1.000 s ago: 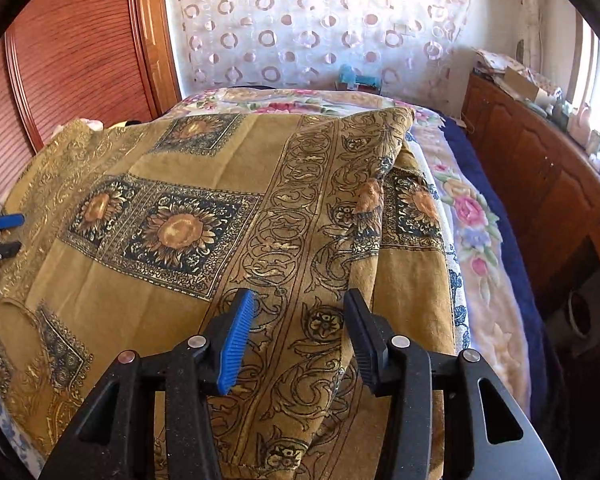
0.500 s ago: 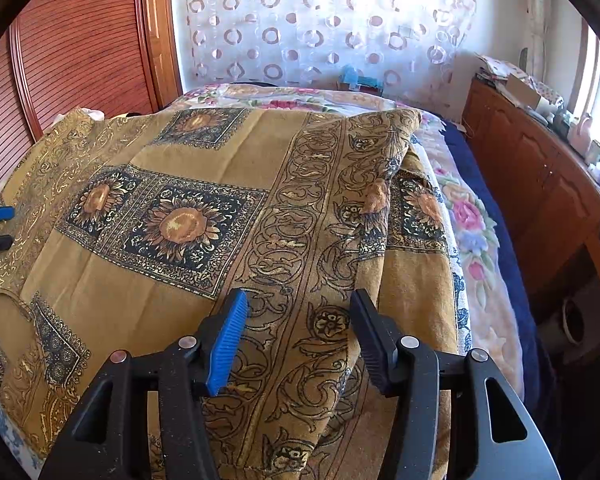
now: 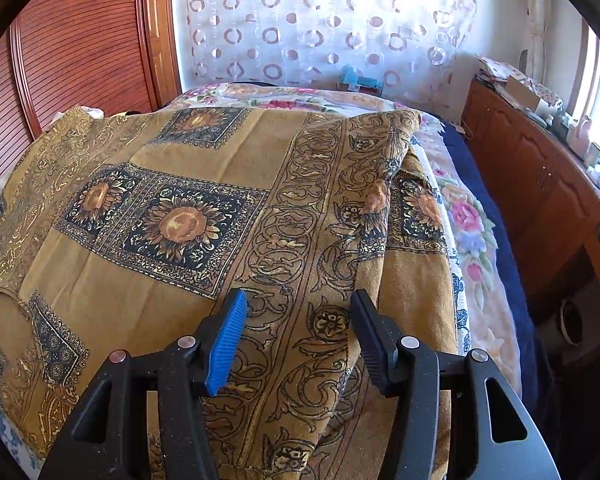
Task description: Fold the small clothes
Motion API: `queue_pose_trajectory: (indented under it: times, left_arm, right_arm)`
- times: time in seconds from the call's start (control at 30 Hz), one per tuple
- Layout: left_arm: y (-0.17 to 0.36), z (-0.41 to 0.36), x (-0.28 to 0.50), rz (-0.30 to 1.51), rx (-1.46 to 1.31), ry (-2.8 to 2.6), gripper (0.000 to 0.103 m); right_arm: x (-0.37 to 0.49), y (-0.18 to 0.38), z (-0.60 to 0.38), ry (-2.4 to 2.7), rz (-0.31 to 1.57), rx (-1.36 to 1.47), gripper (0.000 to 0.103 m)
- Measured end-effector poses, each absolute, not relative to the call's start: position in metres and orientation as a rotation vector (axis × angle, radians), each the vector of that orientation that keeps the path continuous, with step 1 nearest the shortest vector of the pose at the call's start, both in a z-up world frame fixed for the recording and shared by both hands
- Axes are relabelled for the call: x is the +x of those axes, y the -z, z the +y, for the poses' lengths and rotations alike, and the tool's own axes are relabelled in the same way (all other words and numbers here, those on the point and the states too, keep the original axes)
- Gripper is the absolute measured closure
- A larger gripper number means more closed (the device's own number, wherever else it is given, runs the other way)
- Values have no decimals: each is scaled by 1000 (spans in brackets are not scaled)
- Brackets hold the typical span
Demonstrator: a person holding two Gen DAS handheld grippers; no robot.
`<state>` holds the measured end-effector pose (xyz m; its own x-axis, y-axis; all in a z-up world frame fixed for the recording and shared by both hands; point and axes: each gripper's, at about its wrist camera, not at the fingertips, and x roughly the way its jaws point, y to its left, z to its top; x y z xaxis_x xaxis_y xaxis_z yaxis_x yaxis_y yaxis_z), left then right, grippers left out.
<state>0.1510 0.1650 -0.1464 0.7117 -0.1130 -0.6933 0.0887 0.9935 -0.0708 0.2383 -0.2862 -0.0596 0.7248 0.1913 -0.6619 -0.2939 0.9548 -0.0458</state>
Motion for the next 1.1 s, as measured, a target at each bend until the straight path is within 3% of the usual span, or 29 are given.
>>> queue_pose_trajectory:
  times: [0.03,0.1,0.27,0.67,0.83,1.1]
  left_arm:
    - [146,166,148,763,-37,114,38]
    - [146,166,143,745,-38,109,52]
    - [147,165,138,750,-44,120,60]
    - [159,161,157,797,-39,99,61]
    - [158,161,157,798,-32,98,61]
    - [155,158,154,775,-26,109,63]
  right_arm:
    - [238,60,-287,-269,712,-152,47]
    - [238,60,-287,-269,712,-152,47]
    - [238,60,-287,-270,711,-153,47]
    - [239,60,-291,-273,712,-143,46]
    - [224,48,-322,-368,715,68,46]
    - [209,62,-324,-259,761,-158,46]
